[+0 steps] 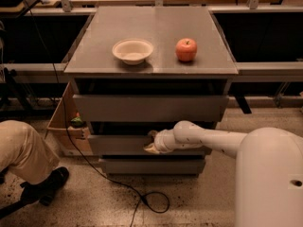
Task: Open middle drawer
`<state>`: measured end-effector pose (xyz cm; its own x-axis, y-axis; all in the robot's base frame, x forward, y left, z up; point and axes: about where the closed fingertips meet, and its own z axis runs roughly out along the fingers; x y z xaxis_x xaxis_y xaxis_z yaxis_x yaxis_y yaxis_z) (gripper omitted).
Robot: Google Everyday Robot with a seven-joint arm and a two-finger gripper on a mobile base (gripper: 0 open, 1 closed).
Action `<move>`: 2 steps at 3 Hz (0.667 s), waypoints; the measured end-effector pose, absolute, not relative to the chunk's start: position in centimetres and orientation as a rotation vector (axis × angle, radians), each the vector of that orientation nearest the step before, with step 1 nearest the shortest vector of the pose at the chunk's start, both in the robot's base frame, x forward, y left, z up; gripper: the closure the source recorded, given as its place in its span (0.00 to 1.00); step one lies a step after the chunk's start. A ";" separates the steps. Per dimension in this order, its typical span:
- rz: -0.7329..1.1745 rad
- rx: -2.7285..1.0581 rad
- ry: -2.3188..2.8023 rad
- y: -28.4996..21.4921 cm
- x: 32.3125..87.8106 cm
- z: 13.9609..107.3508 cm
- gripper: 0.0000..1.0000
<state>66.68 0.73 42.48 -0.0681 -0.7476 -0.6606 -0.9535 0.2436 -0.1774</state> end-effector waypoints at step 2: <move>0.402 -1.554 1.865 0.7 66.8 43.9 0.37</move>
Offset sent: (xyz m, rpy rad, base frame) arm -0.0896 -0.0241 -0.0030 -0.0881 0.1111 0.0508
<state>66.76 0.70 43.90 -0.0681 -0.7477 -0.6605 -0.9535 0.2436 -0.1774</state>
